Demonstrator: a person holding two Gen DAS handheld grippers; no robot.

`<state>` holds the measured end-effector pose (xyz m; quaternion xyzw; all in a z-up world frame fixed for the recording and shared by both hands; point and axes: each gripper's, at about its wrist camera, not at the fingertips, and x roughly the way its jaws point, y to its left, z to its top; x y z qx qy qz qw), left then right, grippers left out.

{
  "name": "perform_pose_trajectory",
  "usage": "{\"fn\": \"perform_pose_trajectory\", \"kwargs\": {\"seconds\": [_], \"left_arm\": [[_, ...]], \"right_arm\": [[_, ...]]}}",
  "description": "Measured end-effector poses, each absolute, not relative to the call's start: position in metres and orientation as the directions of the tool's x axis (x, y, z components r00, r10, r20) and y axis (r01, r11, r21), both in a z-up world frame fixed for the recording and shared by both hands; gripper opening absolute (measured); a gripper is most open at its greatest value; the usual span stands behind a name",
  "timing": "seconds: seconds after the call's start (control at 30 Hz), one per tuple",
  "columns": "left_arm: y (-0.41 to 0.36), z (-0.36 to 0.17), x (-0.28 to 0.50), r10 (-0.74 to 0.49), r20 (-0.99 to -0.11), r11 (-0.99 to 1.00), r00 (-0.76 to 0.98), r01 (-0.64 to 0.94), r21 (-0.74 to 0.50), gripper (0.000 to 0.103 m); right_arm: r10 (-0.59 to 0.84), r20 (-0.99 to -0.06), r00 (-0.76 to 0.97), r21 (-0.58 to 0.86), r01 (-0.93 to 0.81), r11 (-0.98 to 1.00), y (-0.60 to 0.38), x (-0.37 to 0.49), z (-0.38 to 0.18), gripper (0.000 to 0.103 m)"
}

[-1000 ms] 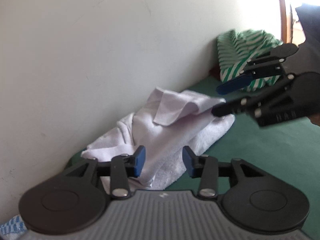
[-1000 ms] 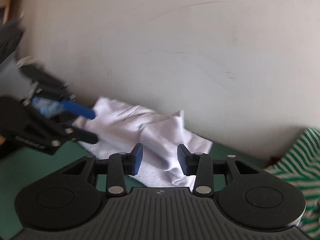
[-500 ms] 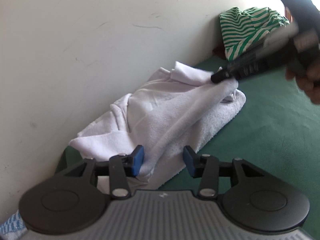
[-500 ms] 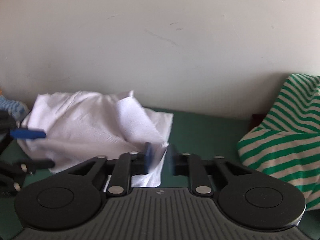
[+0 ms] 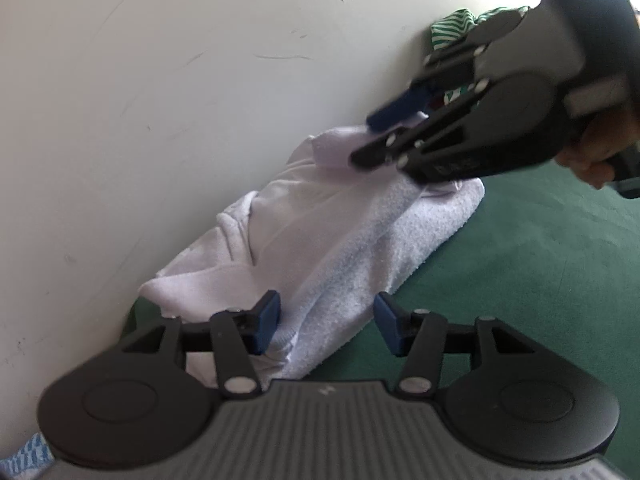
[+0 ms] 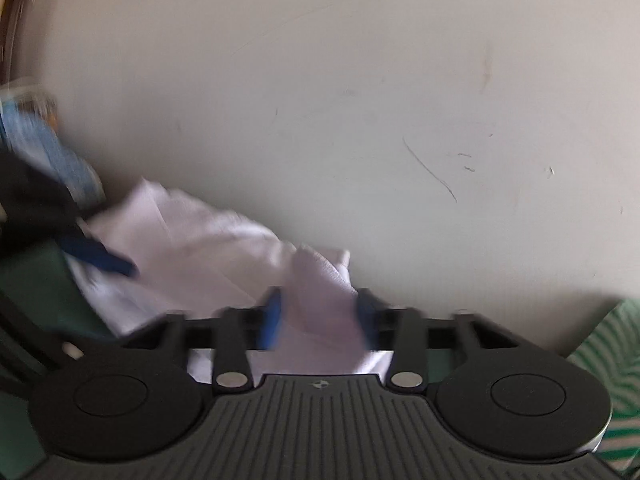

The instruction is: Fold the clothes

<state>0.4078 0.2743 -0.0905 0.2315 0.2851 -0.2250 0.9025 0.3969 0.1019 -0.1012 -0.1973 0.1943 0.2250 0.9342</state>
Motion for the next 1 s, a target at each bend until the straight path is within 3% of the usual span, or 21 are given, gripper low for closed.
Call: {"fn": "perform_pose_trajectory", "kwargs": {"seconds": [0.03, 0.2, 0.3, 0.4, 0.47, 0.5, 0.6, 0.67, 0.77, 0.83, 0.93, 1.0], "left_arm": [[0.274, -0.09, 0.408, -0.275, -0.618, 0.792, 0.737, 0.538, 0.288, 0.056], [0.273, -0.091, 0.409, -0.278, -0.615, 0.796, 0.738, 0.536, 0.282, 0.056], [0.27, -0.092, 0.41, -0.277, -0.617, 0.794, 0.737, 0.536, 0.285, 0.058], [0.27, -0.09, 0.407, -0.278, -0.617, 0.789, 0.737, 0.541, 0.291, 0.059], [0.273, -0.086, 0.403, -0.298, -0.608, 0.787, 0.736, 0.55, 0.28, 0.059], [0.276, -0.083, 0.399, -0.314, -0.6, 0.786, 0.735, 0.556, 0.27, 0.059], [0.287, -0.072, 0.391, -0.374, -0.572, 0.785, 0.73, 0.578, 0.224, 0.059], [0.294, -0.064, 0.393, -0.41, -0.55, 0.798, 0.728, 0.578, 0.171, 0.056], [0.301, -0.058, 0.408, -0.406, -0.53, 0.849, 0.744, 0.522, 0.082, 0.049], [0.303, -0.063, 0.424, -0.385, -0.552, 0.879, 0.74, 0.476, 0.025, 0.039], [0.305, -0.076, 0.439, -0.357, -0.594, 0.9, 0.721, 0.436, -0.012, 0.039], [0.304, -0.081, 0.438, -0.353, -0.59, 0.9, 0.726, 0.436, -0.001, 0.039]], "right_arm": [[0.32, -0.451, 0.833, -0.299, -0.478, 0.826, 0.103, 0.399, -0.103, 0.002], [0.266, -0.351, 0.897, -0.201, -0.35, 0.915, 0.107, 0.407, -0.106, 0.002], [0.353, -0.408, 0.842, -0.222, -0.467, 0.856, 0.127, 0.411, -0.118, 0.005], [0.33, -0.465, 0.821, -0.333, -0.507, 0.795, 0.15, 0.407, -0.134, 0.015], [0.343, -0.401, 0.85, -0.337, -0.485, 0.807, 0.144, 0.391, -0.126, 0.043], [0.358, -0.358, 0.863, -0.314, -0.472, 0.824, 0.137, 0.382, -0.122, 0.045], [0.421, -0.304, 0.855, -0.114, -0.471, 0.875, 0.105, 0.375, -0.104, 0.038], [0.422, -0.32, 0.848, 0.039, -0.433, 0.901, 0.089, 0.387, -0.093, 0.004], [0.342, -0.354, 0.87, 0.151, -0.307, 0.94, 0.077, 0.405, -0.089, 0.002], [0.313, -0.421, 0.851, 0.136, -0.282, 0.95, 0.084, 0.423, -0.097, 0.003], [0.394, -0.519, 0.758, 0.155, -0.37, 0.916, 0.098, 0.427, -0.114, 0.003], [0.4, -0.492, 0.773, 0.052, -0.433, 0.9, 0.11, 0.404, -0.117, 0.003]]}}
